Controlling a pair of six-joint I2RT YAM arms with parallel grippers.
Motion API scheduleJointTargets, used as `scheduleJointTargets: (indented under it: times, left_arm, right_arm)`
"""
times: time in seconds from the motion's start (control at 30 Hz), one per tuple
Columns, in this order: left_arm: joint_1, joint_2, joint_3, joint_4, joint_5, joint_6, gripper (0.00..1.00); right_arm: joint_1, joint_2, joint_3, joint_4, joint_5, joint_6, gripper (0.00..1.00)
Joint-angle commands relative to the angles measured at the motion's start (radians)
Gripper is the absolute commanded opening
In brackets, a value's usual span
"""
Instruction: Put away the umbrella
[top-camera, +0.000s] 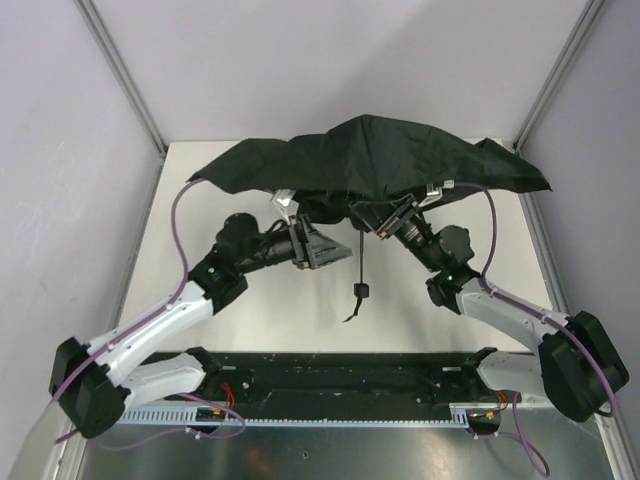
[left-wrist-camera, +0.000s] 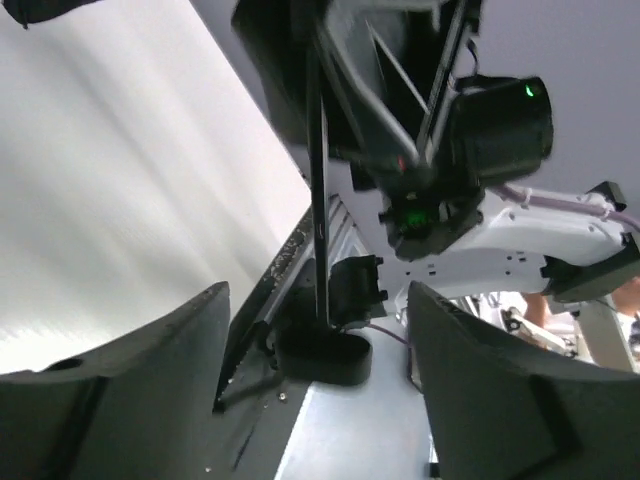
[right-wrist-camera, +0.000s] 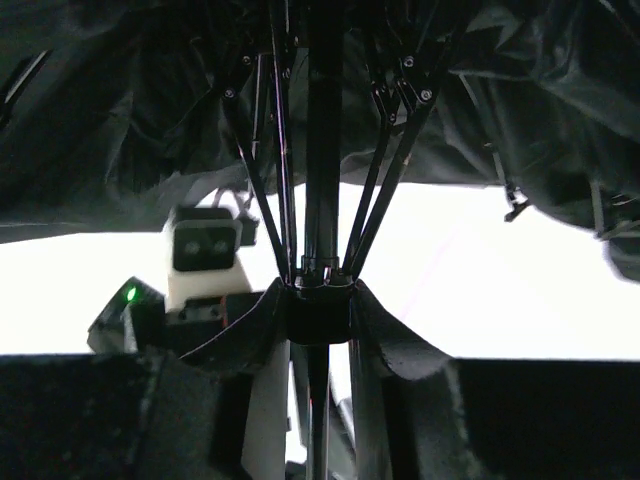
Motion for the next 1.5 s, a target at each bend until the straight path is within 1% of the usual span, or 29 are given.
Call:
scheduleJointTargets:
  times: [0.0,0.03,0.1,0.17,0.23,0.3,0.37,0.4,0.43,0.5,0.53,0.6,0.63,0.67,0.73,0.8,0.93,1.0,1.1,1.17,1.27,1.47]
  left_arm:
    - [0.020,-0.149,-0.139,0.079,-0.026,0.033,0.86]
    - [0.019,-0.185,-0.187,0.079,-0.013,0.037,0.91]
    - [0.018,-0.272,-0.266,0.080,0.030,0.047,0.95]
    - [0.016,-0.363,-0.318,0.083,0.093,0.067,0.95]
    - [0.018,-0.470,-0.332,0.082,0.154,0.099,0.93]
    - [0.018,-0.575,-0.301,0.079,0.210,0.138,0.93]
    - [0.019,-0.651,-0.216,0.048,0.230,0.185,0.96]
    - [0.018,-0.669,-0.153,0.018,0.223,0.215,0.98]
    - [0.018,-0.674,-0.086,-0.025,0.194,0.246,0.99]
    - [0.018,-0.651,0.068,-0.141,0.057,0.300,0.99]
    - [0.018,-0.630,0.145,-0.206,-0.061,0.307,0.99]
    - [0.018,-0.581,0.263,-0.317,-0.329,0.241,0.99]
    - [0.018,-0.558,0.295,-0.340,-0.432,0.211,0.99]
    - [0.018,-0.529,0.317,-0.340,-0.489,0.197,0.99]
    - [0.018,-0.446,0.369,-0.337,-0.532,0.186,0.99]
    - [0.018,-0.351,0.419,-0.337,-0.502,0.184,0.99]
    - [0.027,-0.204,0.488,-0.309,-0.365,0.188,1.00]
    - [0.026,-0.185,0.464,-0.242,-0.307,0.196,0.99]
    - [0.023,-0.185,0.384,-0.062,-0.194,0.192,0.99]
    - [0.012,-0.173,0.356,-0.005,-0.147,0.195,0.99]
    - [-0.012,-0.167,0.325,0.013,-0.137,0.205,0.99]
    - [-0.099,-0.161,0.275,0.063,-0.191,0.225,1.00]
  right_arm:
    - [-0.140,0.047,0.054,0.204,-0.146,0.026,0.00]
    - [-0.176,0.061,0.070,0.215,-0.179,0.015,0.00]
    - [-0.248,0.094,0.118,0.228,-0.274,-0.028,0.00]
    - [-0.309,0.131,0.163,0.256,-0.389,-0.079,0.00]
    - [-0.371,0.171,0.206,0.308,-0.526,-0.116,0.00]
    - [-0.426,0.215,0.241,0.416,-0.685,-0.107,0.00]
    - [-0.472,0.250,0.256,0.572,-0.810,-0.050,0.00]
    - [-0.490,0.248,0.259,0.605,-0.858,-0.035,0.00]
    - [-0.500,0.237,0.261,0.622,-0.898,-0.032,0.00]
    - [-0.505,0.205,0.263,0.634,-0.964,-0.032,0.00]
    - [-0.504,0.186,0.262,0.636,-0.992,-0.031,0.00]
    - [-0.500,0.149,0.259,0.637,-1.043,-0.033,0.00]
    - [-0.498,0.129,0.252,0.637,-1.061,-0.042,0.00]
    - [-0.498,0.109,0.241,0.636,-1.067,-0.052,0.00]
    - [-0.492,0.080,0.223,0.636,-1.063,-0.062,0.00]
    - [-0.468,0.067,0.219,0.636,-1.061,-0.062,0.00]
    - [-0.405,0.061,0.214,0.635,-1.051,-0.056,0.00]
    - [-0.378,0.062,0.209,0.634,-1.036,-0.057,0.00]
    - [-0.340,0.069,0.207,0.626,-1.022,-0.066,0.00]
    - [-0.327,0.073,0.205,0.620,-1.009,-0.069,0.00]
    - [-0.321,0.073,0.198,0.615,-0.991,-0.077,0.00]
    - [-0.296,0.068,0.190,0.542,-0.987,-0.145,0.00]
